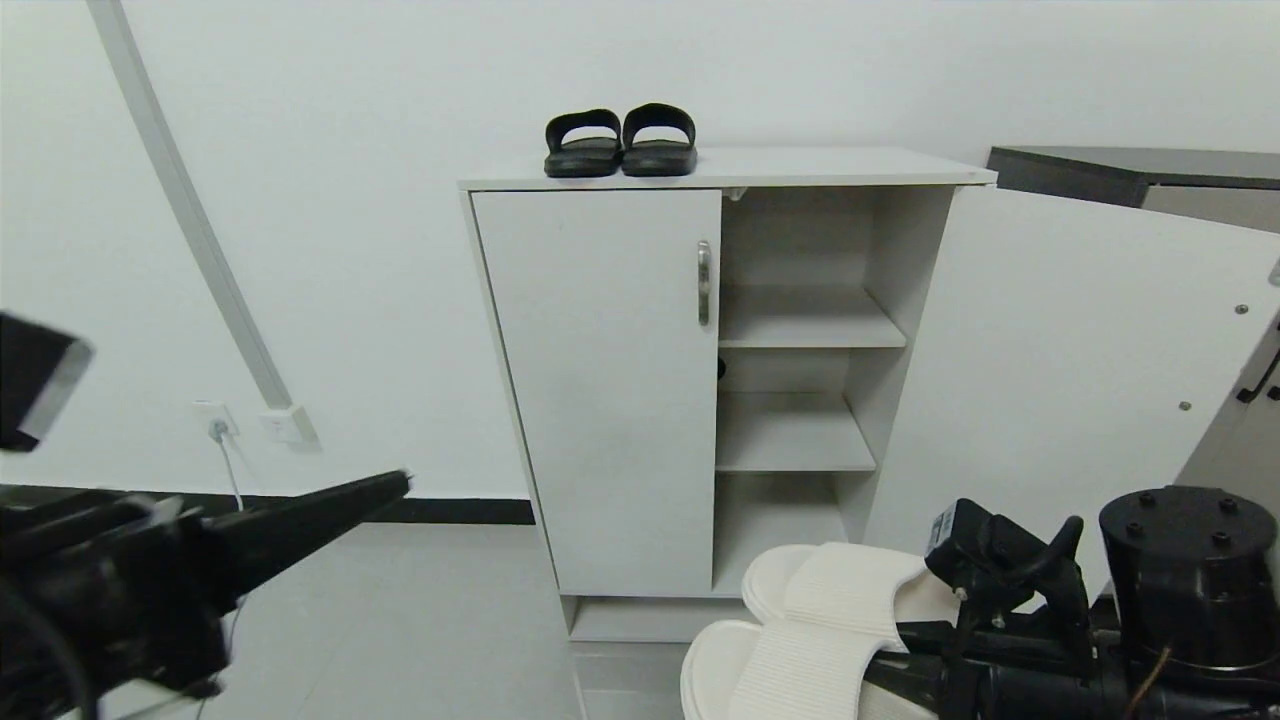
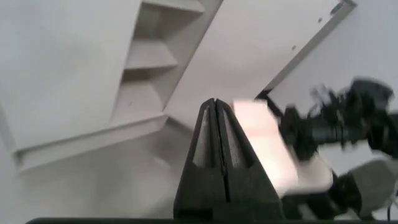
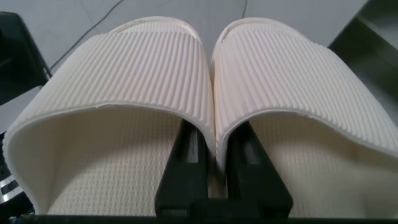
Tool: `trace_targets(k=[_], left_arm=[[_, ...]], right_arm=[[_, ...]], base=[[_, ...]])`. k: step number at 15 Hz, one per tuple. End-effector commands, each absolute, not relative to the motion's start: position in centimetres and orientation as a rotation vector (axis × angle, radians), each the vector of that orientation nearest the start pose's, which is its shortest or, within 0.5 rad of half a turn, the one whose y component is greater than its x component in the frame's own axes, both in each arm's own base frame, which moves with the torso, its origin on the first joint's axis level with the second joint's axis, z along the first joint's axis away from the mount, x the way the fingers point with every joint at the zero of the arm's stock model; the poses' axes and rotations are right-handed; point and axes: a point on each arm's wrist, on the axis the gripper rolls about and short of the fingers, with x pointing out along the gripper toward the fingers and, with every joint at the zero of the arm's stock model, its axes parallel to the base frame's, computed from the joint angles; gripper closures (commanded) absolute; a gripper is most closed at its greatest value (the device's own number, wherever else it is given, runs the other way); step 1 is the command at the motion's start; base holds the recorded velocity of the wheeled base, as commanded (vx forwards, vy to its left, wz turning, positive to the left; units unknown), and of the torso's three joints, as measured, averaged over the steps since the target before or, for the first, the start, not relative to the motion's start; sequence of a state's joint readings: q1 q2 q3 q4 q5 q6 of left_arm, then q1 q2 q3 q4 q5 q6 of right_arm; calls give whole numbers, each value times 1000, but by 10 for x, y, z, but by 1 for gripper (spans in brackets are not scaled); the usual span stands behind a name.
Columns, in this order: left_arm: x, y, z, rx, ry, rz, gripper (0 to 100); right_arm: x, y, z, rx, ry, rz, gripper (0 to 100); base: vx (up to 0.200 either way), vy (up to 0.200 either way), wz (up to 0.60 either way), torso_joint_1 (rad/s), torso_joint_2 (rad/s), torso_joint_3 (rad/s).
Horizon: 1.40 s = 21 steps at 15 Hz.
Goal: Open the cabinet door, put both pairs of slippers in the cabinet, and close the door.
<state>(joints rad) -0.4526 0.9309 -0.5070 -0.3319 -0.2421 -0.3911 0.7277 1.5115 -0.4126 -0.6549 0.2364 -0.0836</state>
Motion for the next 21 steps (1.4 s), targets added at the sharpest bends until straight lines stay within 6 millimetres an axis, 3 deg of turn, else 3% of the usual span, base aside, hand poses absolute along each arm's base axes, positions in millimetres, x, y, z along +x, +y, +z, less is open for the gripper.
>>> trace_targets(k=[1,3,6,9,12,15,19,21], left_arm=[[17,-12,212,-316,126,-588,100],[-8,2,194,-298,107,-378,100],[-16,7,156,-156,82,-38,100],[-24,8,117,-67,75,163,100],[-27,5,90,-54,70,300,100],[-24,5,83,-24,29,254,100],[-23,-1,76,25,1,-28,100],[-23,-1,75,20,4,-25,100]], right_arm=[[168,152,131,-189,425,952,100],[171,154,130,-182,398,945,100],[172,152,130,-173,388,934,100],[172,152,131,-173,382,934,100],[172,152,131,-176,380,935,100],[172,152,130,-177,386,935,100],[175,155,127,-179,400,934,100],[182,162,130,-178,384,907,100]], base=[[0,0,0,0,0,0],[0,0,0,0,0,0],[0,0,0,0,0,0],[0,0,0,0,0,0],[0,0,0,0,0,0],[0,0,0,0,0,0],[0,0,0,0,0,0],[0,0,0,0,0,0]])
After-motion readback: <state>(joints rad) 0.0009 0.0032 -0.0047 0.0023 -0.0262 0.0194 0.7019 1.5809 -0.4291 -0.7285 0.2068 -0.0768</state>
